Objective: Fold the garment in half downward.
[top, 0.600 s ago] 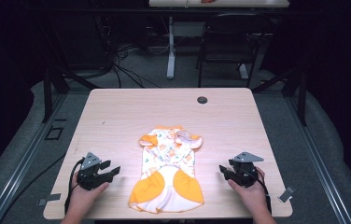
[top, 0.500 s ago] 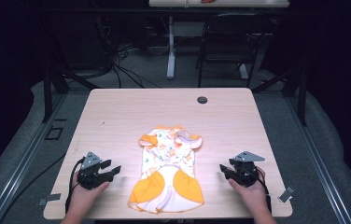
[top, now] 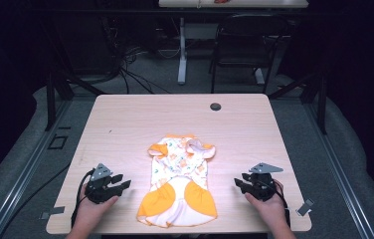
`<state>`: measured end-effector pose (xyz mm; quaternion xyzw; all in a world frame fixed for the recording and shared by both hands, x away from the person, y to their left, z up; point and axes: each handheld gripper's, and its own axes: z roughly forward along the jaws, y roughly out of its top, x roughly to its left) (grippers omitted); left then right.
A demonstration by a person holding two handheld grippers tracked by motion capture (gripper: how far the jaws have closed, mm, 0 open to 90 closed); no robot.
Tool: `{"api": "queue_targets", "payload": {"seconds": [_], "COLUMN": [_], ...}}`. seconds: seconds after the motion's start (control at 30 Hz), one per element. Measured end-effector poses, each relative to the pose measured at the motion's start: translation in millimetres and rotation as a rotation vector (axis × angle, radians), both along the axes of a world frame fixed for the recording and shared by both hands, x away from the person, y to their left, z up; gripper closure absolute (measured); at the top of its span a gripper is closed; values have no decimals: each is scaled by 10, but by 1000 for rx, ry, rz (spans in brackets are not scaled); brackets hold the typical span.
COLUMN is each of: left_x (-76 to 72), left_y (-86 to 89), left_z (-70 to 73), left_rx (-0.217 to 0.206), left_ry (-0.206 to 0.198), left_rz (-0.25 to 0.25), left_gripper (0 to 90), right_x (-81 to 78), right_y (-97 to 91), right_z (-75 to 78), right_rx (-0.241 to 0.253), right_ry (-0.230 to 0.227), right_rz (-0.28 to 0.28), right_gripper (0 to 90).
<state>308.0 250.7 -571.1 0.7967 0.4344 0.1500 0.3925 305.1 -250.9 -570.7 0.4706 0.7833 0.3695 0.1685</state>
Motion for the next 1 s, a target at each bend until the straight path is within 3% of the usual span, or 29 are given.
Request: {"api": "queue_targets", "payload": {"seconds": [0.17,0.3,0.33,0.37,0.4,0.5,0.53,0.57,0.67,0.73,0.87,0.97,1.0], "left_x": [2,42,83,83,111,175,211,211,259,281,322,379,460], "left_y": [-17,-60,-77,-77,-85,-103,-121,-121,-197,-228,-319,-367,-397], "left_z": [88,125,144,144,160,222,280,280,371,388,359,395,428], "left_rx": [3,2,-26,-26,-55,-74,-112,-112,-63,-53,-5,10,16], "left_ry": [-19,-15,4,4,24,35,49,49,54,66,119,114,107], "left_rz": [-16,-29,-29,-29,-25,-32,-41,-41,-69,-75,-97,-125,-131], "left_gripper": [563,572,581,587,587,636,640,640,622,623,639,644,636], "right_x": [15,62,92,92,99,123,146,146,188,195,223,260,310], "right_y": [23,24,31,31,32,69,98,98,185,206,292,352,403], "right_z": [52,60,84,84,98,196,276,276,402,422,530,589,593], "right_rx": [4,14,31,31,46,21,8,8,-15,-24,-30,-56,-86], "right_ry": [-2,27,58,58,69,65,73,73,86,84,97,98,101], "right_rz": [21,14,5,5,11,31,53,53,87,90,113,131,139], "right_gripper": [605,619,639,639,639,650,661,661,676,677,680,682,684]}}
